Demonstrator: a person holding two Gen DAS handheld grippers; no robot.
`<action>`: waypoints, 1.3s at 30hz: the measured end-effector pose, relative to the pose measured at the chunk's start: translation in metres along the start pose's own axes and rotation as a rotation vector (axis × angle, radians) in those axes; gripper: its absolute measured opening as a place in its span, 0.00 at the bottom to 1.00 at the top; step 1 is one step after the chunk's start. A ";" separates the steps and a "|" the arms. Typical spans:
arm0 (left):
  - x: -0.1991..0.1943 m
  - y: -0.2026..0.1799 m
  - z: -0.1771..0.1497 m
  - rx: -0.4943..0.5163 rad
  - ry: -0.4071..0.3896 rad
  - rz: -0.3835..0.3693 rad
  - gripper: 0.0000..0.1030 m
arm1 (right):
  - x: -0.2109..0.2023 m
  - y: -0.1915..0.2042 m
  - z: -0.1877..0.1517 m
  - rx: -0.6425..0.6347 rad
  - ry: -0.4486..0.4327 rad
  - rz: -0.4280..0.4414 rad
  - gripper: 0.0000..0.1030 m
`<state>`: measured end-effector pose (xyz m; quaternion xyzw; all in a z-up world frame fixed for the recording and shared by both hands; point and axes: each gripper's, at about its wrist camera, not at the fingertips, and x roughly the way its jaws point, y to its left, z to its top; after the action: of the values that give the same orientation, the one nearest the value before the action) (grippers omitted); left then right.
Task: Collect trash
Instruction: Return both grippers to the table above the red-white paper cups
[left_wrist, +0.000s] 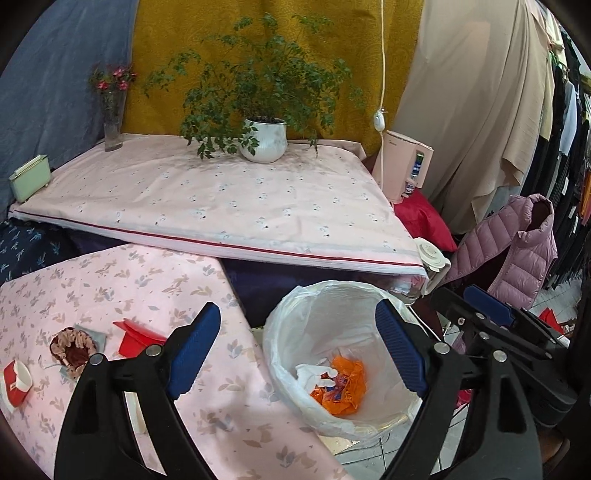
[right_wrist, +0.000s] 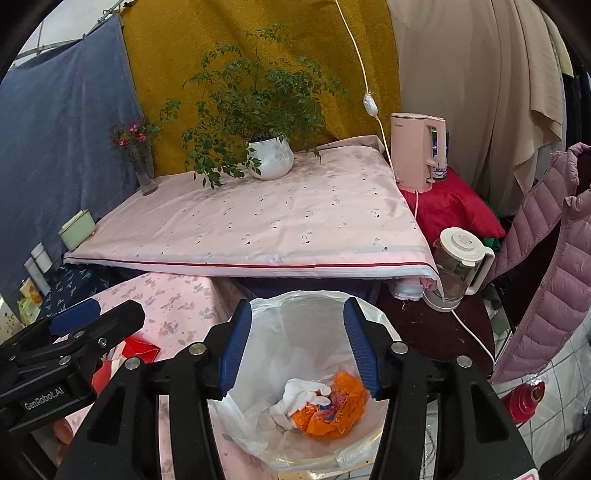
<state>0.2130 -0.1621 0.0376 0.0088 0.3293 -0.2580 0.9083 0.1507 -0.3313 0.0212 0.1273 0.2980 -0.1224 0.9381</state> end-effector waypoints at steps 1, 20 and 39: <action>-0.001 0.004 -0.001 -0.003 0.000 0.010 0.79 | 0.000 0.003 0.000 -0.001 0.002 0.004 0.50; -0.037 0.129 -0.035 -0.176 0.012 0.209 0.91 | 0.009 0.100 -0.019 -0.109 0.047 0.111 0.59; -0.090 0.312 -0.119 -0.409 0.079 0.533 0.91 | 0.046 0.217 -0.092 -0.231 0.213 0.252 0.61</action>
<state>0.2323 0.1722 -0.0498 -0.0777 0.3953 0.0604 0.9133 0.2047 -0.1060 -0.0425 0.0673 0.3894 0.0449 0.9175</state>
